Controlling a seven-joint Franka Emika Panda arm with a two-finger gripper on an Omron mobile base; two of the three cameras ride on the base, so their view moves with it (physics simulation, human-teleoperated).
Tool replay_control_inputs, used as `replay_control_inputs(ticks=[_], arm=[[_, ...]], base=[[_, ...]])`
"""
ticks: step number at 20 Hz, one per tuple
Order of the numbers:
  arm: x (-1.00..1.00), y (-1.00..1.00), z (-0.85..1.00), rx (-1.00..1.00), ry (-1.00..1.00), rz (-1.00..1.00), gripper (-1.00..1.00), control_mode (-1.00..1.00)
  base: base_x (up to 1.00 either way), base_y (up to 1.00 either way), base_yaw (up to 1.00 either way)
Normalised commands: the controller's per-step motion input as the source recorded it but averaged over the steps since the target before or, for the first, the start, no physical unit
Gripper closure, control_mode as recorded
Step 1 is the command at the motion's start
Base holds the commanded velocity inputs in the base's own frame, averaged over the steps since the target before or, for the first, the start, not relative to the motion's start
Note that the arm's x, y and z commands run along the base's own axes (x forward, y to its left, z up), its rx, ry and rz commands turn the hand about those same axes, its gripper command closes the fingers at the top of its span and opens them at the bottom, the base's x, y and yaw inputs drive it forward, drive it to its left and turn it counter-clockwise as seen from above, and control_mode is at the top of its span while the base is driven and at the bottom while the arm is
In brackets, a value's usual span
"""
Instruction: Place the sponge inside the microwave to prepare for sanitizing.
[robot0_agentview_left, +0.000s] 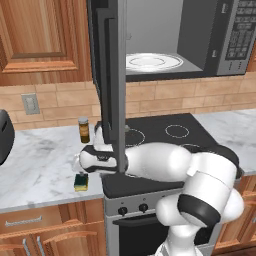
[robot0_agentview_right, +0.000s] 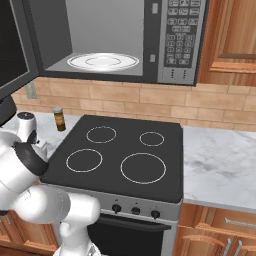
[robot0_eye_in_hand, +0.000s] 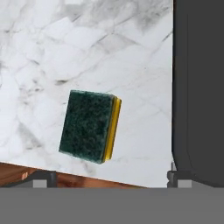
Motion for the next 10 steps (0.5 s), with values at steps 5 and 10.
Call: replay_control_inputs(ticks=[5,10], arm=[[0.12,0.25,-0.03,0.00,0.00,0.00,-1.00,-1.00],[0.13,0.24,-0.18,0.00,-0.01,0.00,-1.00,-1.00]], base=[[0.00,0.00,0.00],[0.00,0.00,0.00]])
